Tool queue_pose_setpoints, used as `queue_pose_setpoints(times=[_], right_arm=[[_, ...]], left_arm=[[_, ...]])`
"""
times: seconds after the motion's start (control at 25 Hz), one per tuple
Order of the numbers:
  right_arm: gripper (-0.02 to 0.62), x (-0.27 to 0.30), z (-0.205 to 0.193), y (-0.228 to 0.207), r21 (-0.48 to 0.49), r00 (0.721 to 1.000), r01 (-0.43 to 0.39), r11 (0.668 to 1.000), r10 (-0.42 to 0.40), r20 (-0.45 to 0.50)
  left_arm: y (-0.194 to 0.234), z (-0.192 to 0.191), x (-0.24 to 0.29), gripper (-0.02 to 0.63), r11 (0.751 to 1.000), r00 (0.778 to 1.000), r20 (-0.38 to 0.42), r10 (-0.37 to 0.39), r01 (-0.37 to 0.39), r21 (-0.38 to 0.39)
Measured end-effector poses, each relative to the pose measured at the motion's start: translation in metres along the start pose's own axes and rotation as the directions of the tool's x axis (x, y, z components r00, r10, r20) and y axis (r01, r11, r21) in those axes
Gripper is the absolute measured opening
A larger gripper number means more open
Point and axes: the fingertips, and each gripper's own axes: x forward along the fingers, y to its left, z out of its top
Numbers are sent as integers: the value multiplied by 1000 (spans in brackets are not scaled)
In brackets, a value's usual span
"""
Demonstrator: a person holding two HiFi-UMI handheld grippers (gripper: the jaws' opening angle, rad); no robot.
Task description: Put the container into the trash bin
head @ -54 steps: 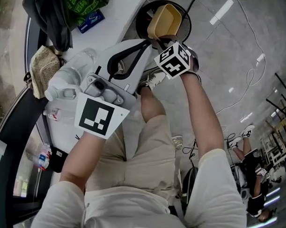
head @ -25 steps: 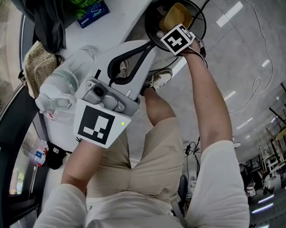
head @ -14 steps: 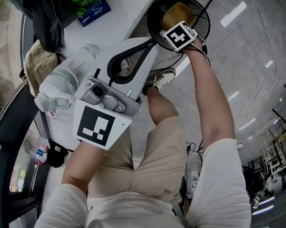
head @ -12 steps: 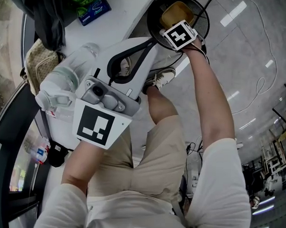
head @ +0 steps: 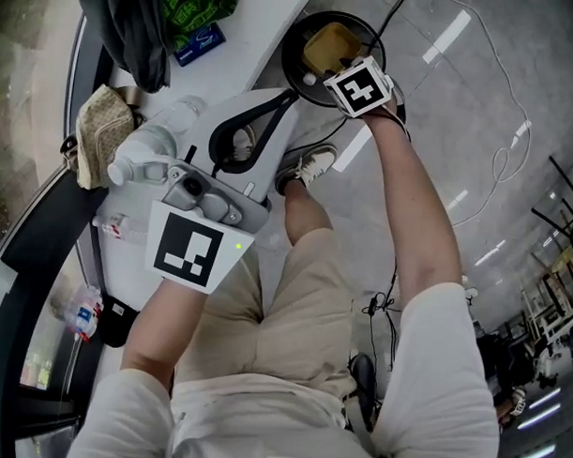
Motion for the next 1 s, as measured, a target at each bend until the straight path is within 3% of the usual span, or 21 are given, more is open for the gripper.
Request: queue_pose_setpoints(times=[0.2, 0.32, 0.64, 1.0], right_arm=[[81, -60, 3, 12, 21, 999, 28, 999, -29, 32], [3, -97, -3, 29, 104, 997, 36, 994, -43, 62], [2, -203, -7, 79, 233, 982, 25, 972, -68, 177], [2, -312, -4, 141, 453, 916, -30, 891, -157, 369]], left_arm=[[-11, 41, -23, 15, 1000, 1000, 14, -23, 22, 14], [-19, 67, -42, 15, 999, 999, 2, -39, 39, 35], [-37, 148, -93, 15, 994, 997, 32, -73, 70, 79], [-64, 187, -128, 15, 986, 991, 51, -123, 116, 120]])
